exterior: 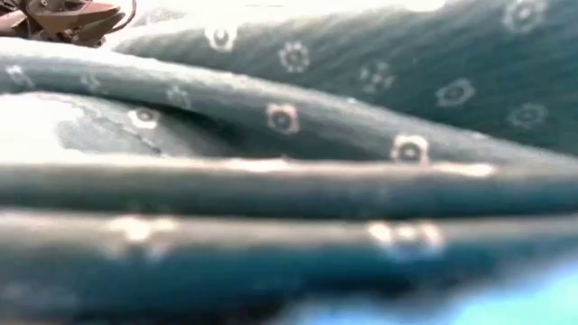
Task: Pick & Place Cloths
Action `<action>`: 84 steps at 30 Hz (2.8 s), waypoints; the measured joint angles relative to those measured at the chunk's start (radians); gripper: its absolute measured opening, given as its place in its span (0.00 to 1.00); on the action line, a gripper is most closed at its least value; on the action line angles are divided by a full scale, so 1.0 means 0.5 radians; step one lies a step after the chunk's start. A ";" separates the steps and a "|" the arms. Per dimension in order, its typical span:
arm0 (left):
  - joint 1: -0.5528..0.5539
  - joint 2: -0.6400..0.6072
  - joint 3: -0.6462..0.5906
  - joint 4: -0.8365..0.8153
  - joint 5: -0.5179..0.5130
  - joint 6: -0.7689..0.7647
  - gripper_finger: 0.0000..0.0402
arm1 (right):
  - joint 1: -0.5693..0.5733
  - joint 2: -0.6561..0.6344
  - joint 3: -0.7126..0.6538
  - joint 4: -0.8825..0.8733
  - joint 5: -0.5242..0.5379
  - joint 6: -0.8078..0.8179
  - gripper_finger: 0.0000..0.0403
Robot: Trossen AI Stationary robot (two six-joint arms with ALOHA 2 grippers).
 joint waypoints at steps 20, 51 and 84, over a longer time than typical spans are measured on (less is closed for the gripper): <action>0.000 0.000 0.000 0.000 -0.001 0.000 0.01 | -0.001 0.000 0.000 0.001 0.000 -0.001 0.09; 0.000 0.000 0.000 0.000 0.000 0.000 0.01 | -0.001 0.000 0.000 0.000 0.000 -0.001 0.09; 0.000 0.016 0.058 0.964 -0.448 -0.214 0.01 | -0.001 0.000 0.000 0.000 0.000 0.000 0.09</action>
